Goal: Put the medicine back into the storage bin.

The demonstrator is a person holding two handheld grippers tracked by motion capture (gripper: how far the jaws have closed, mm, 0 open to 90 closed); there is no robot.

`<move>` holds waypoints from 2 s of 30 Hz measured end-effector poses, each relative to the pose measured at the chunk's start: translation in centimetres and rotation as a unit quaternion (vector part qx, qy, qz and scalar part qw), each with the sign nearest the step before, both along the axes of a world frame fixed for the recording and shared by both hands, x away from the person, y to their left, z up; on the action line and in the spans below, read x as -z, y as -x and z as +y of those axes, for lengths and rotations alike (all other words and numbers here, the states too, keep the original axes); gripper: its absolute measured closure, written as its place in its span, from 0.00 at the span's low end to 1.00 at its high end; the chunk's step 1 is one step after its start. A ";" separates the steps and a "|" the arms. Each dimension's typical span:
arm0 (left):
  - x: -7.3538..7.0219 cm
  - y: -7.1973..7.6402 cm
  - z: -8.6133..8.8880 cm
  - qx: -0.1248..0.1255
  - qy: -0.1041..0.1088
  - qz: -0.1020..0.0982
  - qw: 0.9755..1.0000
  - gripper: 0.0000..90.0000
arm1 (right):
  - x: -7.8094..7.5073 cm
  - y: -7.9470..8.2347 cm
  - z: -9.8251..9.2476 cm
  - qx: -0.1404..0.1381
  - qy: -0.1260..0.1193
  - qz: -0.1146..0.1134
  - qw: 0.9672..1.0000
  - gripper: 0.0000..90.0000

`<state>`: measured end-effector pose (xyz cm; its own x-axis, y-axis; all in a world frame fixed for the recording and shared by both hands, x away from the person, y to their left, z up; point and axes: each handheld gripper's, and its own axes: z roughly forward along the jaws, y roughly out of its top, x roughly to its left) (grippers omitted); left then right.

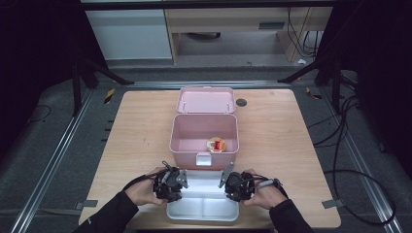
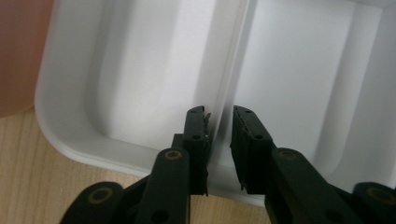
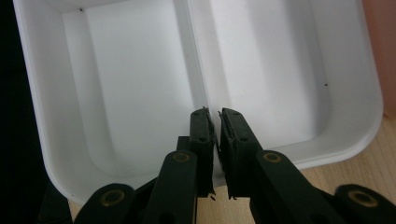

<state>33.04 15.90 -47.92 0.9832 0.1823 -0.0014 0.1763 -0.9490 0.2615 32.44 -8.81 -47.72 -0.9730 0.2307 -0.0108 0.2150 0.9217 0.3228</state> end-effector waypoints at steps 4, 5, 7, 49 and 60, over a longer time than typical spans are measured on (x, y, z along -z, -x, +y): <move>0.0 -0.2 0.0 0.002 -0.002 -0.001 1.000 0.90 | 0.4 -0.2 0.3 -0.006 0.010 0.005 1.000 0.93; 0.0 -0.3 0.0 0.004 -0.002 0.000 1.000 0.91 | 0.5 -0.3 0.4 -0.010 0.013 0.006 1.000 0.93; 0.0 -0.2 0.0 0.010 -0.005 -0.002 1.000 0.92 | 0.5 -0.4 0.4 -0.010 0.014 0.012 1.000 0.93; -13.0 -0.2 0.5 0.047 -0.001 -0.038 0.998 0.96 | -11.7 -0.3 0.1 -0.051 -0.012 -0.019 0.998 0.97; -15.9 -5.5 0.9 0.041 0.007 -0.035 0.999 0.95 | -14.9 -4.6 0.3 -0.060 -0.016 -0.044 0.997 0.98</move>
<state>38.54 16.77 -32.06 0.9928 0.1008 0.0650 0.0784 -0.9557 0.2837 37.01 -8.53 -32.85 -0.9893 0.1139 -0.0913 0.0732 0.9283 0.3645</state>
